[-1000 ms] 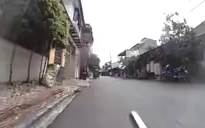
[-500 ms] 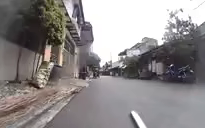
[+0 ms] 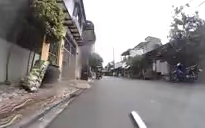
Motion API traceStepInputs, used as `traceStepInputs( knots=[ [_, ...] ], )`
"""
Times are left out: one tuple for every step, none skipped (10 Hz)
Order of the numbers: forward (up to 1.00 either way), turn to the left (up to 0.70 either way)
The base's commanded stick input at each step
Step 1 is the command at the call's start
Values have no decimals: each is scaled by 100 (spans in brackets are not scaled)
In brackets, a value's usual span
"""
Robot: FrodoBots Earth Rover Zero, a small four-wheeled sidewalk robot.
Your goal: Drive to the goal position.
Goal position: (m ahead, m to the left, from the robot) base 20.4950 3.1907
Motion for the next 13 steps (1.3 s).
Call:
traceStepInputs(
  knots=[
    [70,-34],
    [70,-35],
    [70,-31],
    [70,-27],
    [70,-23],
    [70,-18],
    [70,-14],
    [70,-9],
    [70,-5],
    [70,-1],
    [70,0],
    [70,0],
    [70,0]
  ],
)
